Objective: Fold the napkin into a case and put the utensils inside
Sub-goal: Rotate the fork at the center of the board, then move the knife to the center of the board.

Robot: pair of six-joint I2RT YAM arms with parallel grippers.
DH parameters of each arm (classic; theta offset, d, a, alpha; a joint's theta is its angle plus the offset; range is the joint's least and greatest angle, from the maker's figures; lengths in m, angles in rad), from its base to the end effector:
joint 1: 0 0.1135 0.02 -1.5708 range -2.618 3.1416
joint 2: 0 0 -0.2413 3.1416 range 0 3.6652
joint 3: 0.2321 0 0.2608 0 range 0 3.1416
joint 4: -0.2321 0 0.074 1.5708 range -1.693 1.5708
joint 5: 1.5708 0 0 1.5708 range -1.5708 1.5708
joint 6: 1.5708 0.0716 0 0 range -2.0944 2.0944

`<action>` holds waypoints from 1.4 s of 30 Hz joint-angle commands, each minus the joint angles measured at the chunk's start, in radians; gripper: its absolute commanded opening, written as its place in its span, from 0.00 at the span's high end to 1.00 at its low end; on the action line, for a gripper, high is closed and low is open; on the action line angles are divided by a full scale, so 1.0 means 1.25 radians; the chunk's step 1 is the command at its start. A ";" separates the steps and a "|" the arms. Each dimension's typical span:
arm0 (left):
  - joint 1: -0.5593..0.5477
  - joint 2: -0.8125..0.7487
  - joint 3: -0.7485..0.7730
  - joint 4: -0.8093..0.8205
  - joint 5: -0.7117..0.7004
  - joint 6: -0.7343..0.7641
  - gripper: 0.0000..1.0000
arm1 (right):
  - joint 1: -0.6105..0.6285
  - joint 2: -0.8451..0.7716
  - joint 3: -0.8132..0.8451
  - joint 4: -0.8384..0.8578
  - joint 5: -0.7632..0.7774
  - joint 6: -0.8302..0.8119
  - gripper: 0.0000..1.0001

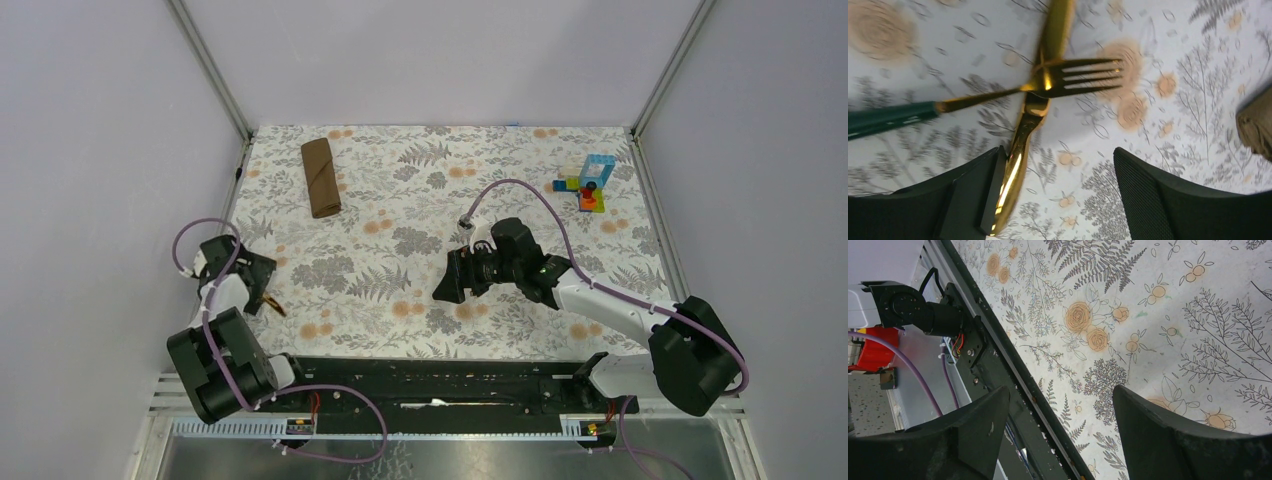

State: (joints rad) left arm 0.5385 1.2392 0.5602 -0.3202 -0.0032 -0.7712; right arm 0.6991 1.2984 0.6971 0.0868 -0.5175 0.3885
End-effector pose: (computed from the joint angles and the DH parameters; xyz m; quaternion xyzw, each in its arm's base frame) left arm 0.2191 0.1312 0.1065 -0.5847 0.7607 -0.0312 0.2802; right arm 0.2198 0.2310 0.1848 -0.2565 0.8050 0.4412 0.3025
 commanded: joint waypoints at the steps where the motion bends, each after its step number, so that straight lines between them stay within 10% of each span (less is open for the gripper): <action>1: -0.084 0.039 -0.027 0.024 0.014 -0.076 0.18 | -0.004 -0.022 0.006 0.009 -0.011 -0.012 0.18; 7: -0.202 0.125 0.018 0.022 0.019 -0.098 0.21 | -0.004 -0.028 0.002 0.009 -0.008 -0.012 0.19; 17: -0.149 -0.006 0.187 -0.233 -0.054 0.130 0.01 | -0.004 -0.051 -0.010 0.009 -0.016 -0.022 0.18; 25: -0.161 0.161 0.353 -0.289 0.143 0.250 0.23 | -0.004 -0.061 -0.024 0.024 -0.028 -0.017 0.18; 31: -0.297 0.329 0.509 -0.396 -0.030 0.467 0.12 | -0.005 -0.072 -0.033 0.028 -0.030 -0.020 0.18; 42: -0.330 0.497 0.573 -0.367 -0.086 0.528 0.27 | -0.004 -0.094 -0.043 0.030 -0.033 -0.020 0.18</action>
State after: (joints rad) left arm 0.1284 1.8473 1.2335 -0.7895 -0.0910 -0.1711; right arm 0.6991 1.2160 0.6502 0.0959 -0.5426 0.3805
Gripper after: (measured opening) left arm 0.733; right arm 0.819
